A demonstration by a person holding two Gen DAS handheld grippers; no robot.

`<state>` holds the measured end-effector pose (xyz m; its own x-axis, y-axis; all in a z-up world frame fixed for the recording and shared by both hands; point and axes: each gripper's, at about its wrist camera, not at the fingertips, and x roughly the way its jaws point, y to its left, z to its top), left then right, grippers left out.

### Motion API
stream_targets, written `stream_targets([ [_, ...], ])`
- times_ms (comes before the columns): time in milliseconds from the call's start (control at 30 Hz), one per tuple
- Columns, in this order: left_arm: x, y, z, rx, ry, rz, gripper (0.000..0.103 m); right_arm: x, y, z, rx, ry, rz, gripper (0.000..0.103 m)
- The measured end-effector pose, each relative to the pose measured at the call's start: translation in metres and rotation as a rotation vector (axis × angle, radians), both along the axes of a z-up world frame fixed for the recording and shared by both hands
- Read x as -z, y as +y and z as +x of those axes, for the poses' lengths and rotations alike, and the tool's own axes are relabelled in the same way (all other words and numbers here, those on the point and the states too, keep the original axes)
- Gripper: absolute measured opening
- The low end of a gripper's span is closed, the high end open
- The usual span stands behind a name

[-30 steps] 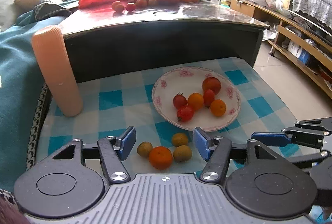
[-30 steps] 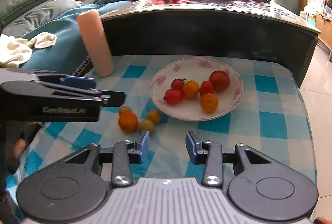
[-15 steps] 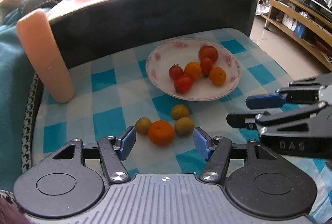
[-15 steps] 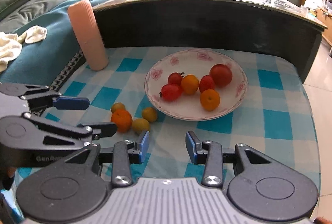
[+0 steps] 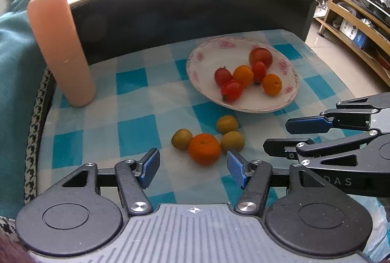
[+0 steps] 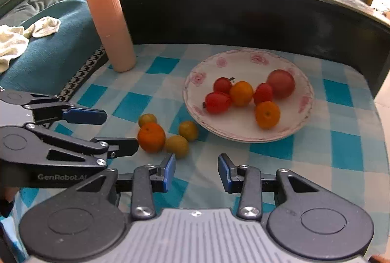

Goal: Organize fruits
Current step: 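Withdraw both tools from the plate toward the remaining fruits, then grasp a small brown round fruit with the right tool while the left tool grasps a mandarin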

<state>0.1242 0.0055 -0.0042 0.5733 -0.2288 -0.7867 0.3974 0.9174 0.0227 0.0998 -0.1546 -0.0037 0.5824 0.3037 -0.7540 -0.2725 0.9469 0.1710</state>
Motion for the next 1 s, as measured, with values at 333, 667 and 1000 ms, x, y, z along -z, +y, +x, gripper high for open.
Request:
stream_targets([
  [333,0.002,0.010,0.005,-0.023,0.006,0.005,0.068,0.008,0.013,0.013,-0.079,0.018,-0.007,0.054],
  [667,0.006,0.019,0.009,-0.035,0.019,0.017,0.068,0.019,0.026,0.027,-0.141,0.046,-0.016,0.054],
  [1000,0.008,0.026,0.014,-0.053,0.033,0.007,0.068,0.027,0.031,0.040,-0.153,0.056,0.015,0.054],
])
